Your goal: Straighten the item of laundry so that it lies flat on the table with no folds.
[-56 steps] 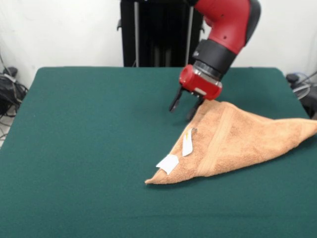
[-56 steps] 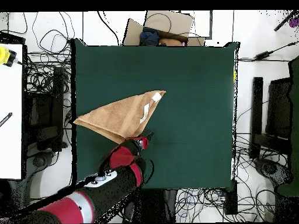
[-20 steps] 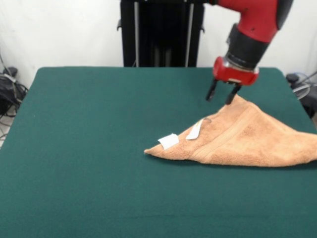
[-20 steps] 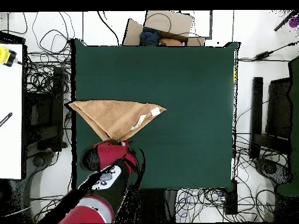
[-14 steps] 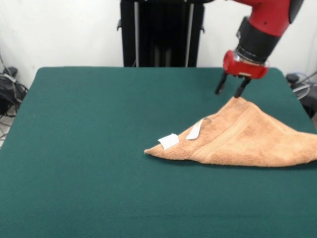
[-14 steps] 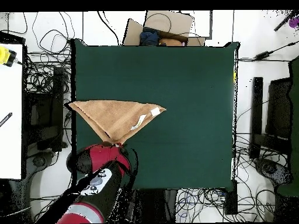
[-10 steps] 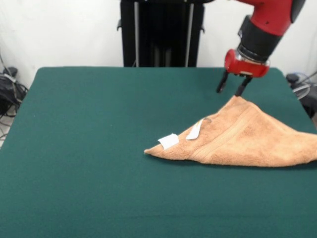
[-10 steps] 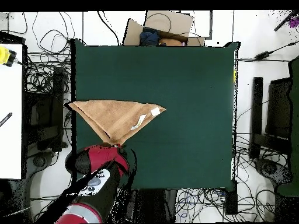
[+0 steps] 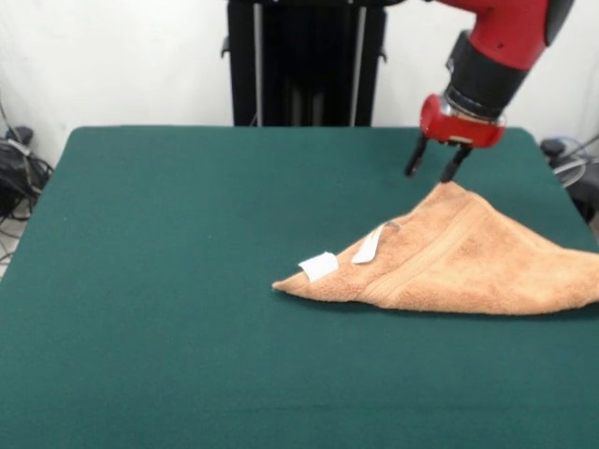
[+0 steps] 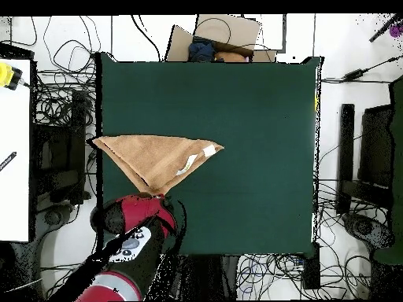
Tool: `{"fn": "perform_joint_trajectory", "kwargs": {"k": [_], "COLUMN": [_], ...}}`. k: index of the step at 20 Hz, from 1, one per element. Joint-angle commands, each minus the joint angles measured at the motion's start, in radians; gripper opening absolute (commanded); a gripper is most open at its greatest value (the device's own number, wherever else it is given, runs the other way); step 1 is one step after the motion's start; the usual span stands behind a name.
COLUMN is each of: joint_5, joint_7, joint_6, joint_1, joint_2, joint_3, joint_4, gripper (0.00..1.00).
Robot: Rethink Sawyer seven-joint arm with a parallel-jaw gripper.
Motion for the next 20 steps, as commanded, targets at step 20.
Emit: {"fn": "perform_joint_trajectory", "kwargs": {"k": [20], "joint_5": [0.173], "joint_7": [0.294], "joint_6": [-0.016], "joint_1": [0.072], "joint_2": [0.079], "joint_3": [0.122], "joint_4": [0.027], "gripper": [1.00]}}
